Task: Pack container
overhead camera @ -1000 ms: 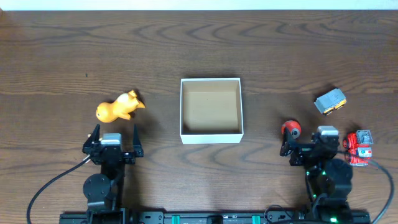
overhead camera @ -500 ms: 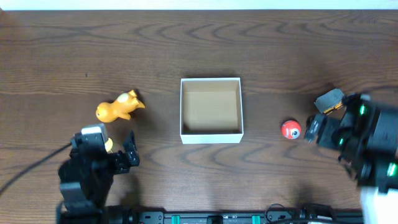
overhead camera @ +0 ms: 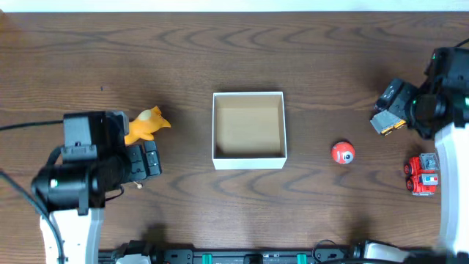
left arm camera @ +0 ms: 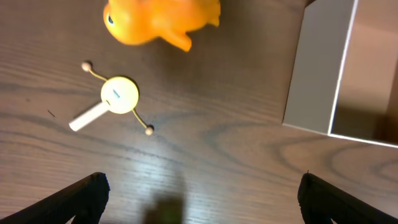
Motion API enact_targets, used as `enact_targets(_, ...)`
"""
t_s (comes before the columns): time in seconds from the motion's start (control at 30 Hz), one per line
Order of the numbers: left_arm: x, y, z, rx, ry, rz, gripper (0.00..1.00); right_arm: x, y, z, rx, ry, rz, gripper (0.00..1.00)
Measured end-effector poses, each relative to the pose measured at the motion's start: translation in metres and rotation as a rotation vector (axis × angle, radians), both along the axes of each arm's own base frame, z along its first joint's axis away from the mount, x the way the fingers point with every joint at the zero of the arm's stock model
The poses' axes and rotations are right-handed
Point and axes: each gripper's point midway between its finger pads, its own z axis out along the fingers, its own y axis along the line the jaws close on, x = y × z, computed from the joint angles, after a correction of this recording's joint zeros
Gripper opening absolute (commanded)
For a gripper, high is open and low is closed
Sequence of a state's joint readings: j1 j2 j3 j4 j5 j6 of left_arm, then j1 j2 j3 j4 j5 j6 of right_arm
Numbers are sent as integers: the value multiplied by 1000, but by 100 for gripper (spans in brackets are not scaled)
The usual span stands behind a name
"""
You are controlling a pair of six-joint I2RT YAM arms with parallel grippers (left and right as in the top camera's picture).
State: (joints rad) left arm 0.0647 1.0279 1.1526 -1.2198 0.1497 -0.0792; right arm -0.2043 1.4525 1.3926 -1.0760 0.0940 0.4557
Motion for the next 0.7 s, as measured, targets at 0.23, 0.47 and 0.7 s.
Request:
enact_targets(0.23, 4, 0, -9, -4, 49, 0, 98, 22, -23, -56, 17, 108, -111, 99)
enact_targets(0.47, 8, 0, -8, -3, 33, 0, 98, 38, -27, -101, 36, 174, -136, 99)
enact_targets(0.7, 11, 1, -7, -2, 22, 0, 98, 42, -30, -132, 54, 227, -161, 99)
